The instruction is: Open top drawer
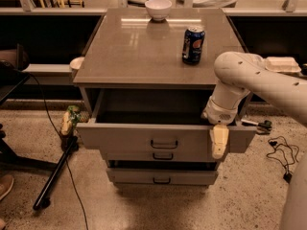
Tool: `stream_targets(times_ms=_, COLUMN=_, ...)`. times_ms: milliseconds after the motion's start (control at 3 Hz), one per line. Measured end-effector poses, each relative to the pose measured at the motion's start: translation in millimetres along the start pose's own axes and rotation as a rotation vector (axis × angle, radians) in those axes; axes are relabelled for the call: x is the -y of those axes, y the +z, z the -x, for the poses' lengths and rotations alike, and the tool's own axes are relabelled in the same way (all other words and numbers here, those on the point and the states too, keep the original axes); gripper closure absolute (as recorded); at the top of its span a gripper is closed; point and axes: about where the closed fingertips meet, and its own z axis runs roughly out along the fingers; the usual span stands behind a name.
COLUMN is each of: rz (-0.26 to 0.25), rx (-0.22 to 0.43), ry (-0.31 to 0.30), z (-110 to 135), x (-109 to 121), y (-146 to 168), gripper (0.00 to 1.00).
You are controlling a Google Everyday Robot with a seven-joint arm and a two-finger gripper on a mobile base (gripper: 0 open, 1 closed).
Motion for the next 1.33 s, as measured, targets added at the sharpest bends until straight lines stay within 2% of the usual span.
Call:
stream_targets(times_ms=333, rz=0.044, rx=-0.016, ry=0.012, z=-7.1, x=-12.9, y=2.0, gripper=0.00)
stream_targets(times_ms=667, rz=0.080, rx=-0.028, ry=0.033, z=-15.6, x=-27.2, y=5.2, gripper=0.16)
stream_targets(times_ms=1333, rz=0.102, rx=-0.041, ry=0.076, z=-29.5, x=-54.2, y=4.1, gripper=0.62)
